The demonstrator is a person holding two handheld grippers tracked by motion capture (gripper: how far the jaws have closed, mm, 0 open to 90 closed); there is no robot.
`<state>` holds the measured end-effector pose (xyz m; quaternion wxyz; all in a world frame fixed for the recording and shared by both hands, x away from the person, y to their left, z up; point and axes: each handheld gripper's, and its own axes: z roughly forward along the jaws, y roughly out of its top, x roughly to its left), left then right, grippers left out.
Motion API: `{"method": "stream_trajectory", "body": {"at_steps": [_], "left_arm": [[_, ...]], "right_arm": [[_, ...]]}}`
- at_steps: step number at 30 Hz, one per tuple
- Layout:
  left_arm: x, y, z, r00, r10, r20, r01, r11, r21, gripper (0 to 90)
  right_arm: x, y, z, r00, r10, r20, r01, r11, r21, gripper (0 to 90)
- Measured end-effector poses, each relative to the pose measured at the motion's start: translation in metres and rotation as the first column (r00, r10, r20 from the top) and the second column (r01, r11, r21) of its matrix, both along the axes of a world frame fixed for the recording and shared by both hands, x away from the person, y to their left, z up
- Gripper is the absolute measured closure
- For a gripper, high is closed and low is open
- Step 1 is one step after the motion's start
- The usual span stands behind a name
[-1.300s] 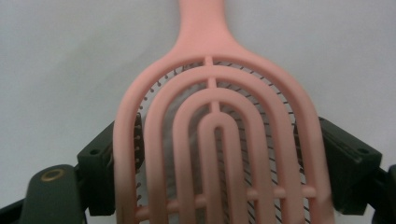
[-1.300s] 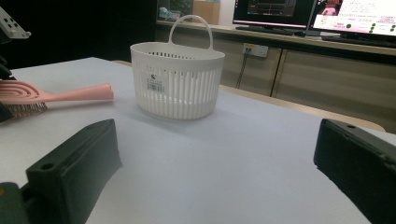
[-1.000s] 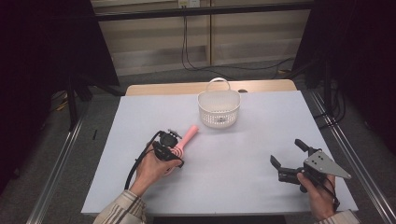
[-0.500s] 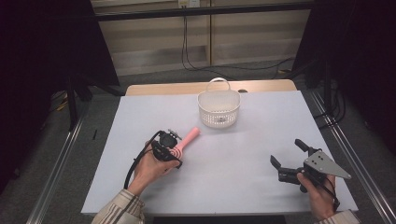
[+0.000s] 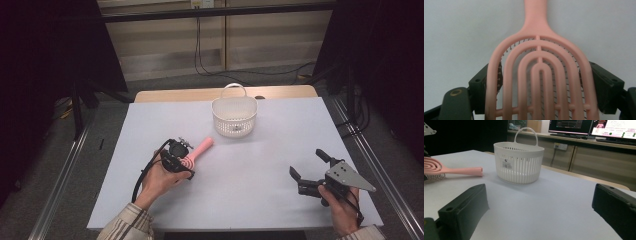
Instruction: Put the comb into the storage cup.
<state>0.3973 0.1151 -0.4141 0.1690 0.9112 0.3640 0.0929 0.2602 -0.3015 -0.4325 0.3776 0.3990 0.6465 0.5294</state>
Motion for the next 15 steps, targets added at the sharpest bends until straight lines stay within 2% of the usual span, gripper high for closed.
{"method": "stream_trajectory", "body": {"at_steps": [1,4,5,6,15], "left_arm": [[0.0,0.001,0.001,1.0,-0.003,0.0,0.003,1.0,0.003,20.4],[0.001,0.004,0.004,1.0,-0.003,-0.001,0.003,0.9997,-0.026,20.5],[0.001,0.005,0.005,0.9999,0.013,-0.002,-0.013,0.9983,-0.056,20.4],[0.001,0.005,0.006,0.9999,0.012,0.004,-0.012,0.9987,-0.049,20.5],[0.001,0.014,0.014,0.9995,0.021,0.023,-0.018,0.9956,-0.092,20.6]], "right_arm": [[0.0,0.0,0.0,1.0,0.0,0.0,0.0,1.0,-0.001,0.1],[0.0,0.0,0.0,1.0,-0.002,0.002,0.002,1.0,0.001,0.1],[0.0,0.0,0.0,1.0,-0.002,0.003,0.002,1.0,0.0,0.1],[0.0,0.0,0.0,1.0,-0.001,0.003,0.001,1.0,0.0,0.1],[0.0,0.0,0.0,1.0,-0.002,0.001,0.002,1.0,0.001,0.1]]}}
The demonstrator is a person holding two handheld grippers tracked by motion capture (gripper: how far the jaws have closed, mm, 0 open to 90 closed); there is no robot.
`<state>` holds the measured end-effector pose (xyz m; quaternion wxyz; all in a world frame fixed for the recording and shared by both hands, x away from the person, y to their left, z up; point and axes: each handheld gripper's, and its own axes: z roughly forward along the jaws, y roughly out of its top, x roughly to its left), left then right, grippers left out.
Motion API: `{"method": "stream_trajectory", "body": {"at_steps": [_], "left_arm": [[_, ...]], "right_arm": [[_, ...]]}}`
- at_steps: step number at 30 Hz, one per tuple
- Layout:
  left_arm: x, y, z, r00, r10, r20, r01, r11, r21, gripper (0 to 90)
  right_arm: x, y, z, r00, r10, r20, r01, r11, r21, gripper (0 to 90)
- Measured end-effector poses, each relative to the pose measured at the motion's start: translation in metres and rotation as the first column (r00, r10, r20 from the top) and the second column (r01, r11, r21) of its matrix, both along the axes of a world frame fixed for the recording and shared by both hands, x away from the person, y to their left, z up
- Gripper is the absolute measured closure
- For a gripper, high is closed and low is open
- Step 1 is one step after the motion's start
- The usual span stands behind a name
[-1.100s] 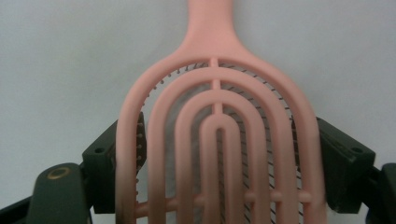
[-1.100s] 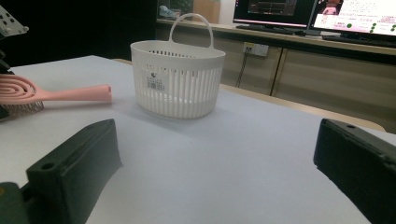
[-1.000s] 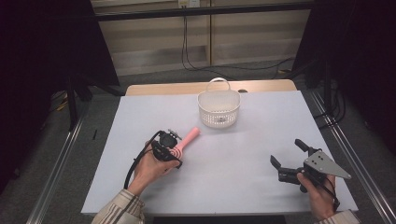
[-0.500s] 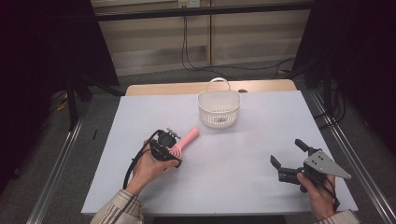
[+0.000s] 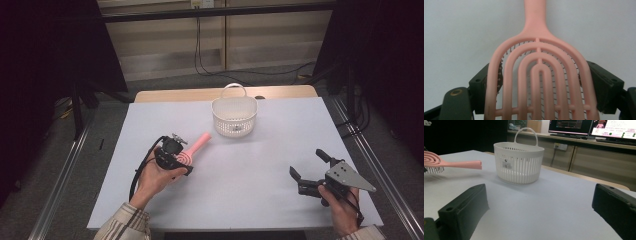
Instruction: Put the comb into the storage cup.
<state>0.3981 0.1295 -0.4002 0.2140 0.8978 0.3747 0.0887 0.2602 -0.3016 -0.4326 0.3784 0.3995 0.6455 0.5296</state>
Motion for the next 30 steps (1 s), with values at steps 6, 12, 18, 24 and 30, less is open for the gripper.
{"method": "stream_trajectory", "body": {"at_steps": [6,12,18,24,30], "left_arm": [[0.0,0.003,0.003,1.0,0.0,0.008,0.0,0.9999,-0.012,20.6],[-0.002,0.005,0.007,0.9998,0.007,0.017,-0.006,0.9995,-0.032,20.7],[-0.006,0.006,0.014,0.9994,-0.008,0.034,0.01,0.9984,-0.055,20.7],[-0.008,0.011,0.021,0.9981,-0.03,0.053,0.035,0.995,-0.094,20.8],[-0.011,0.015,0.027,0.9966,-0.047,0.068,0.054,0.9926,-0.108,20.8]], "right_arm": [[0.0,0.0,0.0,1.0,0.0,0.0,0.0,1.0,0.0,0.1],[0.0,0.0,0.0,1.0,0.0,-0.002,0.0,1.0,-0.001,0.1],[0.0,0.0,0.0,1.0,0.0,-0.003,0.0,1.0,-0.002,0.0],[0.0,0.0,0.0,1.0,0.001,0.001,-0.001,1.0,0.002,0.1],[0.0,0.001,0.0,1.0,0.003,0.0,-0.003,1.0,0.0,0.1]]}}
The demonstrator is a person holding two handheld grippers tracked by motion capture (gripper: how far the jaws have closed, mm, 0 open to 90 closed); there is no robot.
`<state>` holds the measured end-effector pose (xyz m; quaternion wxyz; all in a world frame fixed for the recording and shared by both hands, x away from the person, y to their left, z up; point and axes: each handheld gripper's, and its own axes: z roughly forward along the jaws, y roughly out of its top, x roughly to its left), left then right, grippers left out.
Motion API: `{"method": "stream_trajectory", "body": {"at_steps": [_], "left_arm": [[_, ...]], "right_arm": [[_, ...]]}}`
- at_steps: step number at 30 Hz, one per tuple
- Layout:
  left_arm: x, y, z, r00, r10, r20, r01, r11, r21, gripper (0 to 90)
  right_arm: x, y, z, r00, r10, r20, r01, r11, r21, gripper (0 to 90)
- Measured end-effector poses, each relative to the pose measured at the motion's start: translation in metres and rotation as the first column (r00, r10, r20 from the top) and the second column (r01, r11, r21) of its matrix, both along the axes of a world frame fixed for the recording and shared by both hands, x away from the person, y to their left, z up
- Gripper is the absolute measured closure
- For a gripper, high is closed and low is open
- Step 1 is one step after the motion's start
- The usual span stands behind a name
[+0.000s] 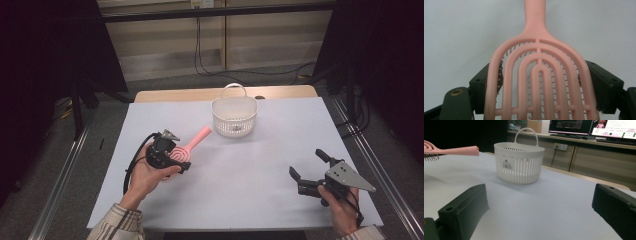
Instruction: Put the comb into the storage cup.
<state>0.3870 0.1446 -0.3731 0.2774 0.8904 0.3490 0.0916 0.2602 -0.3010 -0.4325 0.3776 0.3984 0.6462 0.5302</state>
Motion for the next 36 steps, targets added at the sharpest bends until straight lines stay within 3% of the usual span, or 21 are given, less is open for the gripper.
{"method": "stream_trajectory", "body": {"at_steps": [9,15,20,26,29,36], "left_arm": [[-0.004,0.005,0.011,0.9996,-0.019,0.022,0.02,0.9977,-0.065,20.8],[-0.007,0.005,0.019,0.9977,-0.06,0.03,0.063,0.9929,-0.101,20.8],[-0.008,0.001,0.021,0.9941,-0.098,0.046,0.102,0.9898,-0.099,20.8],[-0.007,-0.006,0.026,0.9923,-0.115,0.047,0.12,0.985,-0.124,20.8],[-0.008,-0.011,0.028,0.9902,-0.129,0.052,0.135,0.9832,-0.123,20.8],[-0.007,-0.027,0.031,0.9863,-0.158,0.047,0.163,0.9767,-0.139,20.8]], "right_arm": [[0.001,0.001,0.0,1.0,0.001,-0.004,-0.001,1.0,0.006,0.1],[0.004,0.006,-0.001,0.9998,0.012,-0.016,-0.012,0.9998,-0.013,0.0],[0.009,0.013,0.0,0.9996,0.026,-0.012,-0.026,0.9995,-0.018,0.0],[0.013,0.024,0.006,0.9977,0.067,-0.003,-0.067,0.9965,-0.05,0.0],[0.014,0.029,0.009,0.9941,0.109,-0.001,-0.109,0.99,-0.09,0.0],[0.018,0.039,0.017,0.99,0.14,0.016,-0.137,0.9814,-0.134,0.0]]}}
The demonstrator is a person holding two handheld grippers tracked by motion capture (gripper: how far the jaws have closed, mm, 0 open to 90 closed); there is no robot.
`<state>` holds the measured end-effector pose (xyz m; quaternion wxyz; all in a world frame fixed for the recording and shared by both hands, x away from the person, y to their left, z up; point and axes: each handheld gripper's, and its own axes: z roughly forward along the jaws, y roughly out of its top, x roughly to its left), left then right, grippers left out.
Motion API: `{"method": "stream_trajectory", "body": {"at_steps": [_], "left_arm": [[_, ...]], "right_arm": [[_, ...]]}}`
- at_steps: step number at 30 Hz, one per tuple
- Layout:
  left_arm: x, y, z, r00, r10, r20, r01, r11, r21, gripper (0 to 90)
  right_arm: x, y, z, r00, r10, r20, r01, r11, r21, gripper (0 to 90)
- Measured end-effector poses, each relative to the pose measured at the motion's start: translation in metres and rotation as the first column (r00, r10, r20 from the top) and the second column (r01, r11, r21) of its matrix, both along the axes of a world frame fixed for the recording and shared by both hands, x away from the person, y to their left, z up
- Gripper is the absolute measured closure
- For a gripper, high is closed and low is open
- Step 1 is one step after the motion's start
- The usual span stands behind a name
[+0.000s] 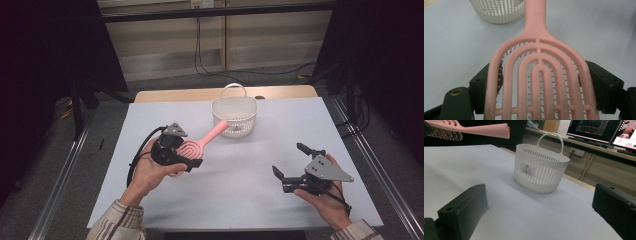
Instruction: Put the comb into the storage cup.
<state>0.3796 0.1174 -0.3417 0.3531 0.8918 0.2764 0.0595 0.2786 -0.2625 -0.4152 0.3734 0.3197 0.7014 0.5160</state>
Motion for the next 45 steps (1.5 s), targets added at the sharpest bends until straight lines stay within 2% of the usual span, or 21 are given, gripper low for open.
{"method": "stream_trajectory", "body": {"at_steps": [6,8,13,14,15,17,19,20,24,26,27,31,33,36,41,45], "left_arm": [[0.001,-0.013,0.003,0.9996,-0.028,0.0,0.028,0.9996,-0.007,20.8],[0.002,-0.016,0.002,0.9994,-0.033,-0.01,0.033,0.9993,-0.02,20.8],[0.005,-0.024,-0.001,0.9982,-0.051,-0.034,0.05,0.9987,-0.008,20.8],[0.005,-0.026,-0.002,0.9984,-0.043,-0.037,0.043,0.9989,-0.016,20.8],[0.005,-0.028,-0.002,0.998,-0.055,-0.031,0.055,0.9985,-0.001,20.8],[0.004,-0.031,-0.002,0.9979,-0.055,-0.033,0.054,0.9984,-0.012,20.8],[0.004,-0.034,-0.001,0.9968,-0.073,-0.031,0.073,0.9973,-0.004,20.8],[0.003,-0.036,-0.001,0.9977,-0.061,-0.03,0.06,0.9981,-0.015,20.8],[0.003,-0.04,0.002,0.9953,-0.094,-0.026,0.094,0.9956,0.002,20.8],[0.002,-0.044,0.002,0.9955,-0.092,-0.026,0.092,0.9958,-0.003,20.8],[0.003,-0.044,0.003,0.9943,-0.104,-0.024,0.104,0.9946,0.007,20.8],[0.003,-0.051,0.002,0.9937,-0.108,-0.03,0.108,0.9942,0.001,20.8],[0.002,-0.053,0.002,0.9921,-0.122,-0.029,0.123,0.9923,0.016,20.8],[-0.001,-0.057,0.002,0.9901,-0.137,-0.029,0.138,0.9903,0.018,20.8],[-0.003,-0.062,0.003,0.9876,-0.154,-0.03,0.155,0.9876,0.026,20.8],[-0.005,-0.068,0.002,0.9868,-0.16,-0.026,0.16,0.9866,0.03,20.8]], "right_arm": [[0.004,0.008,0.005,0.9995,0.027,0.015,-0.027,0.999,-0.036,0.0],[0.006,0.011,0.006,0.9992,0.035,0.021,-0.034,0.9979,-0.055,0.2],[0.008,0.02,0.009,0.9982,0.046,0.037,-0.042,0.9946,-0.095,0.4],[0.008,0.023,0.009,0.9983,0.049,0.032,-0.046,0.994,-0.1,0.5],[0.009,0.025,0.01,0.9979,0.057,0.031,-0.054,0.9931,-0.104,0.5],[0.01,0.03,0.011,0.9972,0.065,0.038,-0.061,0.9925,-0.106,0.5],[0.011,0.034,0.012,0.9963,0.078,0.036,-0.073,0.9908,-0.114,0.5],[0.011,0.036,0.013,0.9962,0.078,0.04,-0.073,0.9907,-0.115,0.6],[0.014,0.044,0.016,0.9932,0.096,0.067,-0.084,0.9845,-0.154,0.7],[0.015,0.049,0.017,0.9916,0.106,0.074,-0.092,0.9804,-0.174,1.0],[0.016,0.05,0.018,0.9905,0.11,0.083,-0.093,0.9778,-0.188,1.5],[0.019,0.058,0.02,0.986,0.124,0.111,-0.093,0.9639,-0.25,2.3],[0.019,0.061,0.019,0.984,0.129,0.123,-0.091,0.9562,-0.278,2.6],[0.017,0.064,0.018,0.9817,0.138,0.131,-0.092,0.9469,-0.308,3.1],[0.016,0.068,0.019,0.975,0.144,0.17,-0.073,0.9275,-0.367,4.1],[0.016,0.072,0.02,0.9664,0.155,0.205,-0.054,0.9022,-0.428,5.2]]}}
